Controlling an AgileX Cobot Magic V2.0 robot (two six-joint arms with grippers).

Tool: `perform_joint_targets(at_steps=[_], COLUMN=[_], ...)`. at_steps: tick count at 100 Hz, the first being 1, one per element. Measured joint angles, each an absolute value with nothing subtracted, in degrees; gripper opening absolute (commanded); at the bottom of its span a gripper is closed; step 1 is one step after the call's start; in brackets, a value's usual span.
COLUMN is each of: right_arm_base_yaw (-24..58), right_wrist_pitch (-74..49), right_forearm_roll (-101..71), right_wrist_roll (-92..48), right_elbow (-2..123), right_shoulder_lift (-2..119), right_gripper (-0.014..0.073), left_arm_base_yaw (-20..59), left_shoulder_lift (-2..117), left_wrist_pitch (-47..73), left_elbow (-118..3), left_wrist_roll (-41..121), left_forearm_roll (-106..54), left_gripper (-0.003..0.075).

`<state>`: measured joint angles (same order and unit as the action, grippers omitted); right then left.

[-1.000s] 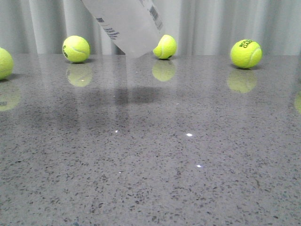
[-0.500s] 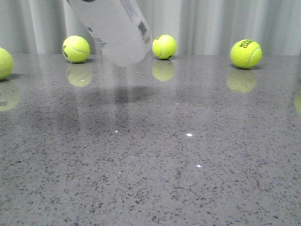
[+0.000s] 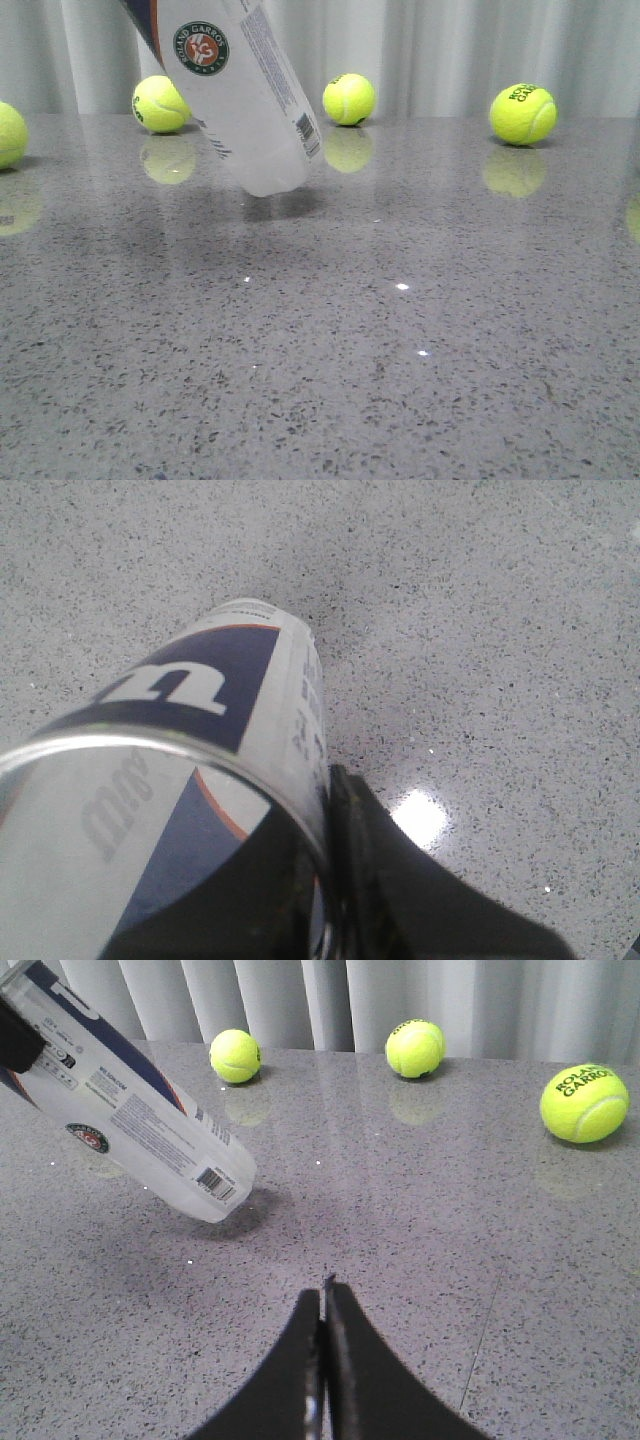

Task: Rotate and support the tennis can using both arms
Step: 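Lower the can upright onto the table with the left gripper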

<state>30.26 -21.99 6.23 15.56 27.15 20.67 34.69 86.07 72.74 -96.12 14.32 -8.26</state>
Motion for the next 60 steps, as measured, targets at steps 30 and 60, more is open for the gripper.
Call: perform_joint_targets(at_steps=[30, 60], right_arm_base_yaw=[30.3, 30.3], right_wrist_pitch=[-22.0, -22.0], right_forearm_roll=[6.2, 6.2], right_wrist_roll=[15.6, 15.6], right_elbow=[27.2, 27.2], right_shoulder_lift=[20.7, 20.7], right_gripper=[-0.0056, -0.0056], left_arm_base_yaw=[34.7, 34.7], left_shoulder_lift=[86.1, 87.3], left_wrist_pitch=[72.6, 72.5], left_elbow=[-96.1, -96.3], left_wrist_roll=[14.4, 14.4], left_forearm_roll=[-8.3, -8.3], left_gripper=[0.0424, 0.0424])
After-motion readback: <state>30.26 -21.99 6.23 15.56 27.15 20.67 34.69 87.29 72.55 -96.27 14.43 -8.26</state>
